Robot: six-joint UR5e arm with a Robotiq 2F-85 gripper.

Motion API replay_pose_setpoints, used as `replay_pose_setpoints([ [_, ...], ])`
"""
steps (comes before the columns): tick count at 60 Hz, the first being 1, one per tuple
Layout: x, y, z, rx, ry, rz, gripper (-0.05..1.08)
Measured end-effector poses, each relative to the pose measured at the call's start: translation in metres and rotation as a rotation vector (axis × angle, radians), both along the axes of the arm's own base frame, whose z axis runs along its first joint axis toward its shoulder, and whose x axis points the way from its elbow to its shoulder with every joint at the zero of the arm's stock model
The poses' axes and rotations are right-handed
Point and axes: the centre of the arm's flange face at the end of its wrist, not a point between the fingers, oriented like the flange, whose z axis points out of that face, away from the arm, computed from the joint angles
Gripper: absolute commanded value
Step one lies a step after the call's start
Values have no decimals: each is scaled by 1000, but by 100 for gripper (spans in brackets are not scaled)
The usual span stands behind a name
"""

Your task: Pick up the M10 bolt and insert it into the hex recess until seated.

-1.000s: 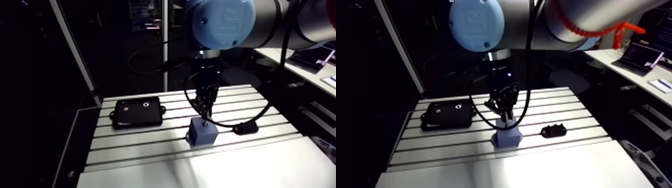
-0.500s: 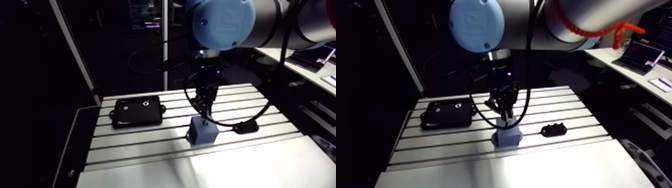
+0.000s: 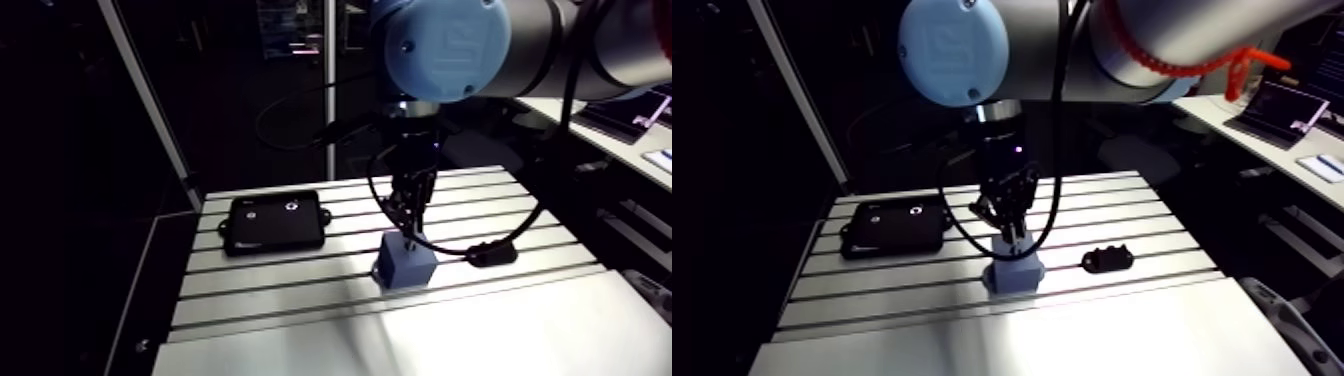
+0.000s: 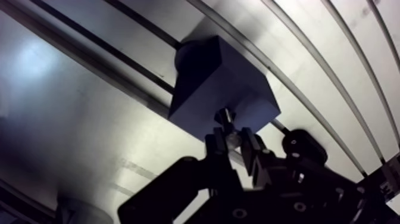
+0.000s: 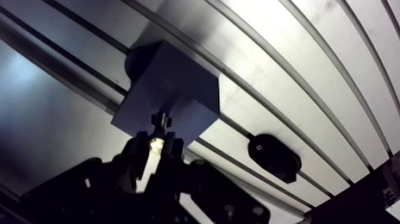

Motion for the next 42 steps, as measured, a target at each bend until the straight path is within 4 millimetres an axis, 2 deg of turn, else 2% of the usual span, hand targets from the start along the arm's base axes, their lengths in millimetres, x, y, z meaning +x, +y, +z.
replay_pose_setpoints([
  [8, 1, 0, 0, -3, -2, 8, 61],
  [10, 1, 0, 0, -4, -2, 10, 53],
  [11, 1, 0, 0, -4, -2, 12, 53],
  [13, 1, -1, 0, -5, -3, 15, 44],
  [18, 2, -1, 0, -8, -6, 22, 42],
  [19, 3, -1, 0, -8, -7, 23, 36],
  [20, 3, -1, -1, -8, -7, 24, 36],
  [21, 3, -2, -1, -9, -8, 25, 25],
  [22, 3, -2, -1, -9, -9, 26, 25],
  [23, 4, -2, -1, -10, -10, 27, 19],
  [27, 4, -2, -2, -11, -13, 29, 11],
  [42, 6, -3, -2, -13, -18, 35, 10],
])
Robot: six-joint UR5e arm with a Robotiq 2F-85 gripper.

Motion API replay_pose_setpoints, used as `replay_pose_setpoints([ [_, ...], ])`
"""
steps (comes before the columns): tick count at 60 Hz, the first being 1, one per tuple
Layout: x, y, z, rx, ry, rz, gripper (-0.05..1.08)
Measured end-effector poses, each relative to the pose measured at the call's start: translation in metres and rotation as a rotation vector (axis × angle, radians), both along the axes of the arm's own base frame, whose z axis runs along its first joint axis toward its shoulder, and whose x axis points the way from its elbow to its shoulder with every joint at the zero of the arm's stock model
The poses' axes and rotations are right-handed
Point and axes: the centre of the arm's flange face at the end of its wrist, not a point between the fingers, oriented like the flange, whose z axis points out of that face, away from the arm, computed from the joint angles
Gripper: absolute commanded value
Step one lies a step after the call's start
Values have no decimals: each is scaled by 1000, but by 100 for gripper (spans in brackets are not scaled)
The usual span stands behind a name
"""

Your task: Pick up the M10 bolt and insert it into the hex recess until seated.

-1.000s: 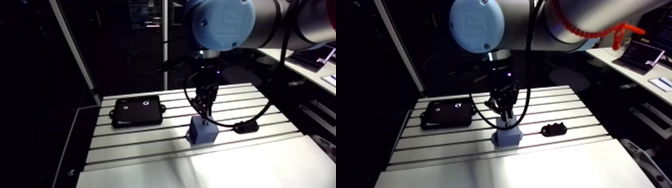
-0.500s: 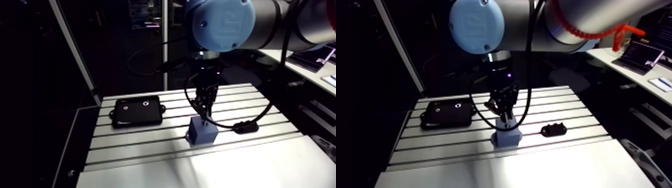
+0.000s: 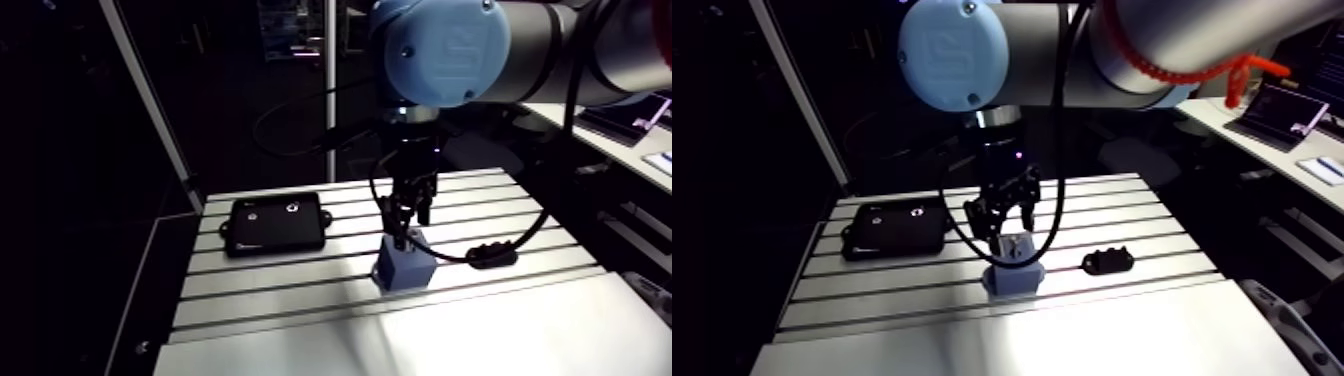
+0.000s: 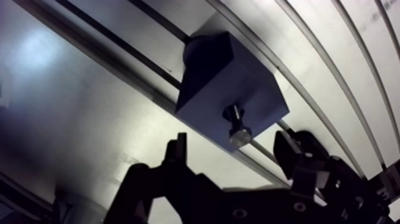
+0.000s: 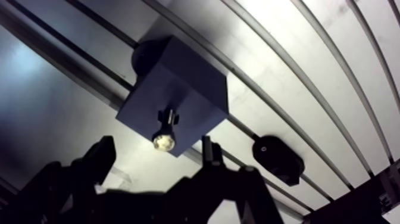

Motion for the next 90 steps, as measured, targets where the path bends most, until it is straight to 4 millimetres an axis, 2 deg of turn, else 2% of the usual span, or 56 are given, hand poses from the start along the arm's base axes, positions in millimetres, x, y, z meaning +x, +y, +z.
replay_pose_setpoints([
  [25, -4, 1, 9, -1, 24, -3, 10],
  [40, -4, 0, 16, -6, 42, -14, 2],
  [62, -7, -1, 32, -28, 89, -66, 2],
  [67, -10, -1, 38, -33, 105, -99, 5],
  [71, -12, 0, 43, -32, 118, -127, 10],
  [73, -13, 1, 46, -30, 124, -143, 27],
  [76, -15, 2, 50, -26, 132, -172, 33],
  [77, -15, 3, 52, -24, 134, -184, 43],
  [78, -16, 3, 54, -22, 135, -195, 43],
  [79, -16, 4, 55, -20, 136, -207, 50],
  [82, -17, 6, 59, -14, 138, -245, 56],
  [83, -18, 6, 60, -11, 138, -257, 63],
  [84, -18, 7, 62, -9, 138, -268, 63],
  [86, -18, 8, 64, -5, 138, -293, 72],
  [89, -19, 9, 67, 1, 137, -325, 75],
  [90, -19, 10, 67, 2, 137, -335, 80],
])
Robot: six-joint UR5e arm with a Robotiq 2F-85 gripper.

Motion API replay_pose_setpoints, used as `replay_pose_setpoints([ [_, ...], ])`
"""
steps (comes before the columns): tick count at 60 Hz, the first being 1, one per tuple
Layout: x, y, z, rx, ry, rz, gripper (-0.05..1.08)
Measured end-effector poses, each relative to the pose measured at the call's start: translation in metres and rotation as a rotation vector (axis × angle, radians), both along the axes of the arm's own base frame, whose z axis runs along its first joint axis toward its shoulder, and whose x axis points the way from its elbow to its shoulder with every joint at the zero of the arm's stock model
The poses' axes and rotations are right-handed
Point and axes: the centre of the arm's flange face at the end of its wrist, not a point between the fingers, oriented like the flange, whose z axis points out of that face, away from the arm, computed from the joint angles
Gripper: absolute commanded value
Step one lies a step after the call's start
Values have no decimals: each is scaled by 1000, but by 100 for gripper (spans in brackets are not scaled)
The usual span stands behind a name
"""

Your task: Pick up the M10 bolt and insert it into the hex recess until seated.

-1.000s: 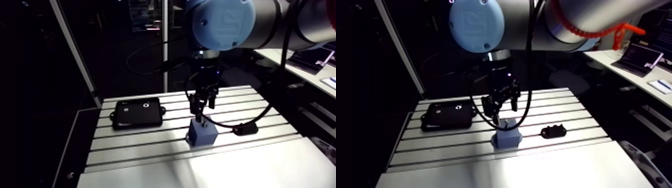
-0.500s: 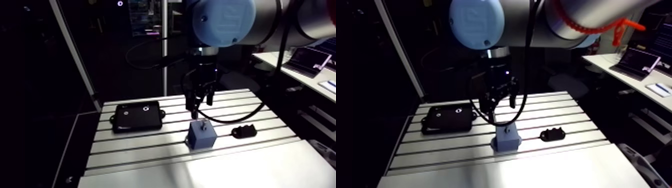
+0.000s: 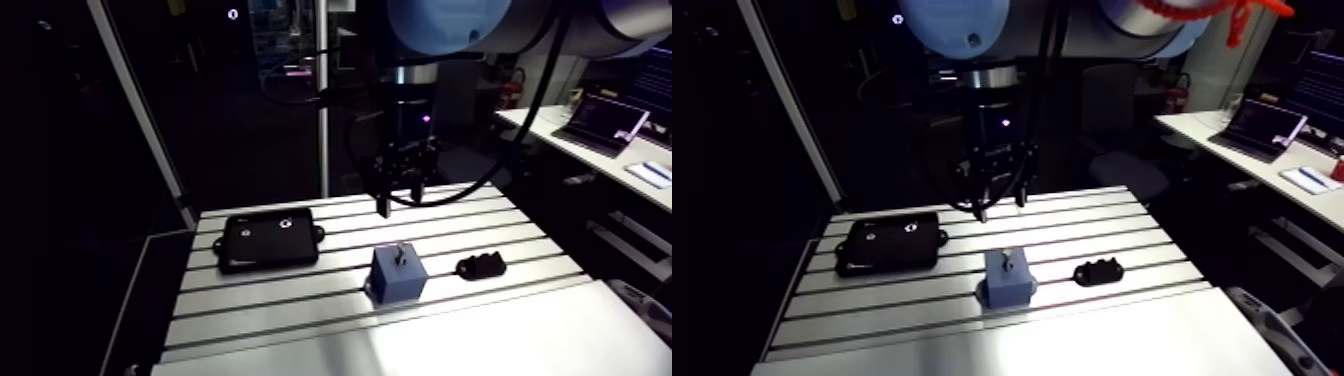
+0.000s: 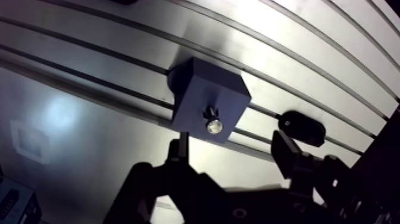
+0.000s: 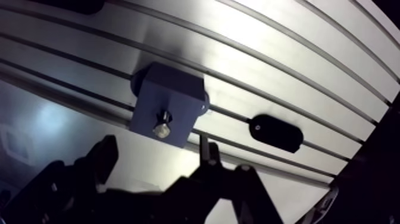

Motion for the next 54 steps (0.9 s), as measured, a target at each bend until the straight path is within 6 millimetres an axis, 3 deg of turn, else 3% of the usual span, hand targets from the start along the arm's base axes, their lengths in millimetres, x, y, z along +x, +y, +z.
replay_pose_setpoints([
  [25, 6, 4, 4, -4, -16, -186, 105],
  [54, 19, 0, -2, 0, -24, -294, 108],
])
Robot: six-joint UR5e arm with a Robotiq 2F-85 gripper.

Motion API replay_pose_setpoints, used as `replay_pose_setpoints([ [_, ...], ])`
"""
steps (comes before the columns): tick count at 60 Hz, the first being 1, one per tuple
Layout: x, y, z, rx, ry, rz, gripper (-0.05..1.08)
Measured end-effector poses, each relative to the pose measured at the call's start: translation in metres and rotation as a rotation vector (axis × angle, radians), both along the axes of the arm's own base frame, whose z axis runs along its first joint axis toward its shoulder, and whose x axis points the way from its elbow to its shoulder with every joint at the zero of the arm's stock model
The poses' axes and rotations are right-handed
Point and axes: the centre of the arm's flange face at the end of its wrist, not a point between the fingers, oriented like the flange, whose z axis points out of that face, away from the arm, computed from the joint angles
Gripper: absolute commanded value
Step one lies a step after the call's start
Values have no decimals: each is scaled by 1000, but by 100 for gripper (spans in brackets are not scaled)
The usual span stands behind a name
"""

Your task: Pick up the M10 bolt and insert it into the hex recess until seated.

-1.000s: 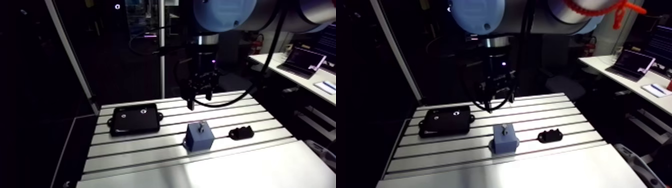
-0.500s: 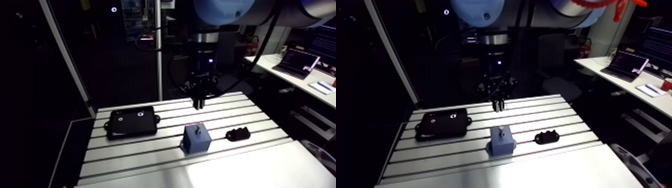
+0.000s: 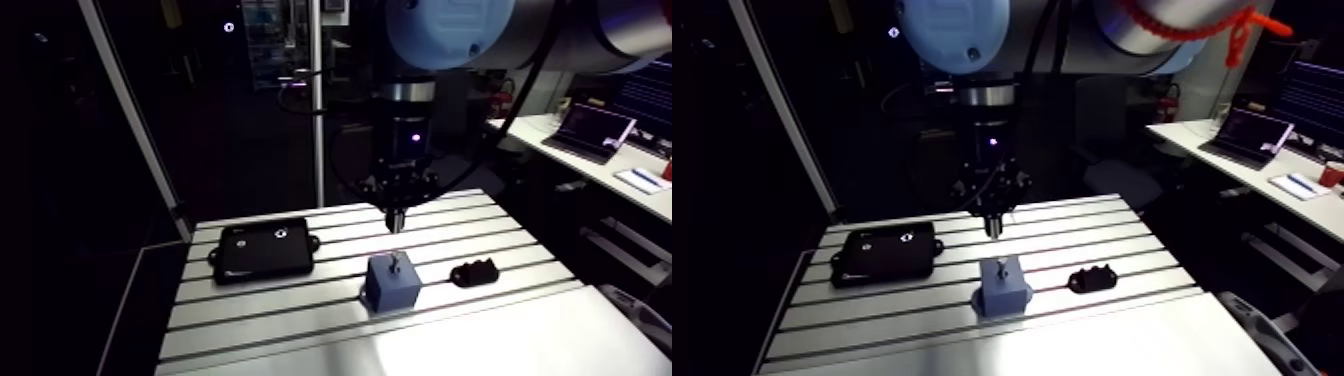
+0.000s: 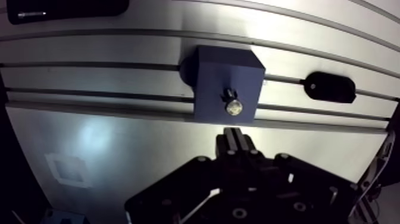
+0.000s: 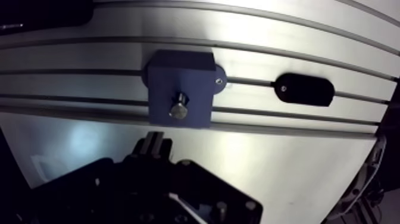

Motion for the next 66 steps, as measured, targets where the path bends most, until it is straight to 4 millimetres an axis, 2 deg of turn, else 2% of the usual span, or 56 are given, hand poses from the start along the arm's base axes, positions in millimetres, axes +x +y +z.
replay_pose_setpoints([
  [66, 18, 10, -30, 16, 53, -22, 108],
])
